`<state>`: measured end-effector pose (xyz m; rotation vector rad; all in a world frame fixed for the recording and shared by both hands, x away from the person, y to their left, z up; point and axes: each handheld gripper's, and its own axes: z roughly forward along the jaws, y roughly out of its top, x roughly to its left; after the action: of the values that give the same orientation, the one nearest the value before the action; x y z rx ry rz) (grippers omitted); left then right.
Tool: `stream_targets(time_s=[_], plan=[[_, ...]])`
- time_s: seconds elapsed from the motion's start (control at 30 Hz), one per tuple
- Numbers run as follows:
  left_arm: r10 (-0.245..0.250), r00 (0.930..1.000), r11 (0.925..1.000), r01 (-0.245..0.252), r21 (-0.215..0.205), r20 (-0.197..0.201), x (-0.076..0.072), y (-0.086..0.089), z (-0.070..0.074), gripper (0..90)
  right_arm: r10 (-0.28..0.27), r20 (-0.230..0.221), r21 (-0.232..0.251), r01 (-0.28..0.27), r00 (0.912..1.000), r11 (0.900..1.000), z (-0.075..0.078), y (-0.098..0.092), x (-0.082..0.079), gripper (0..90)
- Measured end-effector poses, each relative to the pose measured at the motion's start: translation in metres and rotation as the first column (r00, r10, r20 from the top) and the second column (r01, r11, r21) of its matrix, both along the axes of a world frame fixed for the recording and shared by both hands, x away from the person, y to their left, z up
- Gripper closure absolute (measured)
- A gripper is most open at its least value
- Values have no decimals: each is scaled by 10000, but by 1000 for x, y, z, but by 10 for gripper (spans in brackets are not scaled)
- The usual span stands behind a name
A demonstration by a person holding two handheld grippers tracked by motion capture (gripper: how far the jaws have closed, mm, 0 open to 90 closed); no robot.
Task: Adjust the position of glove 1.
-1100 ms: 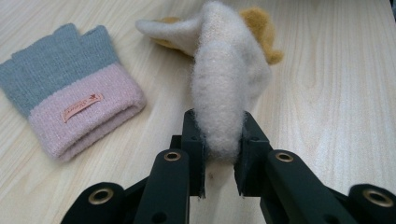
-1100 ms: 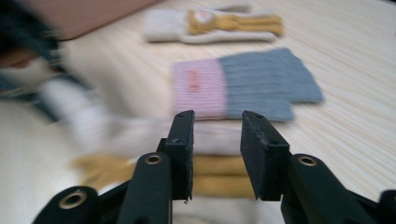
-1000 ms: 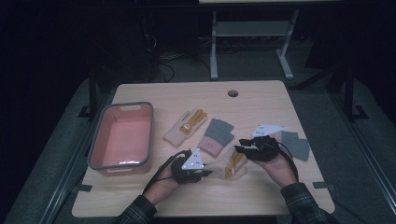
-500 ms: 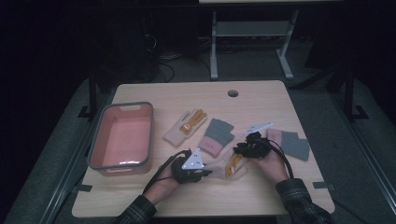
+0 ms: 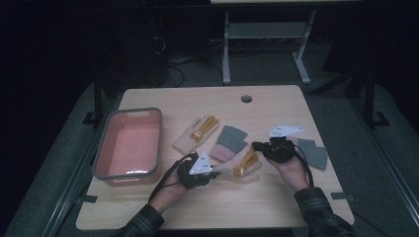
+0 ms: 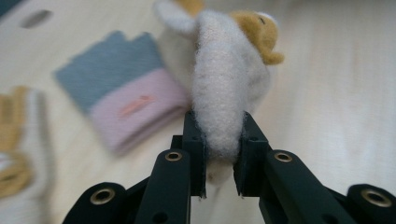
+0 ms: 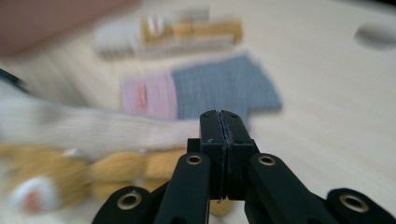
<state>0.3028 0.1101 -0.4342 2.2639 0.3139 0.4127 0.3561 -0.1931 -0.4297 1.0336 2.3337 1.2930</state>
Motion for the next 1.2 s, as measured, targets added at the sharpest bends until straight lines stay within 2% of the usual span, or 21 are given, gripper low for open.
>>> stream_targets(time_s=[0.07,0.1,0.13,0.23,0.27,0.3,0.33,0.37,0.43,0.5,0.6,0.63,0.67,0.73,0.77,0.8,0.83,0.87,0.97,1.07,1.2], plan=[[148,9999,9998,-147,-164,67,2,4,2,767,-55,449,223,45,9990,9997,11,-5,-4,890],[148,9999,9998,-147,-164,67,2,4,2,766,-55,449,223,45,9990,9997,11,-5,-4,890],[227,9996,9997,-225,-112,187,2,6,2,766,56,931,670,-119,9956,9977,20,-12,-11,890],[162,9996,9999,-163,51,232,0,10,1,763,195,1069,777,-279,9941,9966,23,-16,-18,889],[51,9995,9997,-58,234,300,-4,10,-1,763,276,1022,766,-355,9944,9964,23,-16,-21,889],[-46,9995,9991,32,424,324,-8,11,-5,759,603,860,460,-645,9945,9969,18,-15,-32,888],[-46,9995,9991,32,424,324,-8,11,-5,758,603,860,460,-645,9945,9969,18,-15,-32,888],[-199,9993,9977,178,655,314,-14,11,-9,754,854,754,198,-871,9935,9960,12,-13,-42,887],[-259,9994,9970,241,734,235,-19,11,-11,740,1065,554,-95,-1061,9928,9943,8,-11,-51,886],[-257,9997,9977,253,625,56,-21,13,-12,719,1253,313,-126,-1249,9916,9921,5,-11,-58,883],[-236,9980,9992,254,301,-586,-22,17,-14,655,1404,-138,-296,-1407,9900,9896,-1,-9,-66,879],[-236,9980,9992,254,301,-586,-22,17,-14,614,1440,-301,-364,-1450,9891,9888,-4,-9,-68,877],[-239,9954,9995,259,206,-927,-24,19,-16,586,1521,-378,-409,-1536,9876,9873,-5,-9,-70,875],[-284,9946,9993,308,231,-1001,-26,21,-17,563,1521,-536,-445,-1546,9869,9870,-7,-10,-72,873],[-199,9927,9997,212,93,-1192,-29,22,-17,477,1562,-748,-534,-1603,9849,9856,-10,-11,-76,869],[-210,9917,9997,222,80,-1265,-30,24,-16,439,1529,-817,-527,-1575,9849,9861,-11,-12,-77,868],[-210,9917,9997,222,80,-1265,-30,24,-16,395,1529,-817,-527,-1575,9849,9861,-11,-12,-77,868],[-125,9886,9998,103,-154,-1503,-31,27,-15,348,1552,-849,-593,-1604,9842,9853,-13,-14,-79,861],[-198,9847,9993,141,-337,-1730,-32,32,-13,273,1490,-877,-664,-1550,9849,9857,-13,-17,-80,850],[-234,9793,9983,122,-571,-2009,-32,39,-11,241,1289,-940,-679,-1355,9872,9884,-12,-21,-80,790],[-128,9770,9964,-54,-844,-2129,-32,43,-9,242,924,-753,-340,-952,9929,9949,-6,-32,-81,754]])
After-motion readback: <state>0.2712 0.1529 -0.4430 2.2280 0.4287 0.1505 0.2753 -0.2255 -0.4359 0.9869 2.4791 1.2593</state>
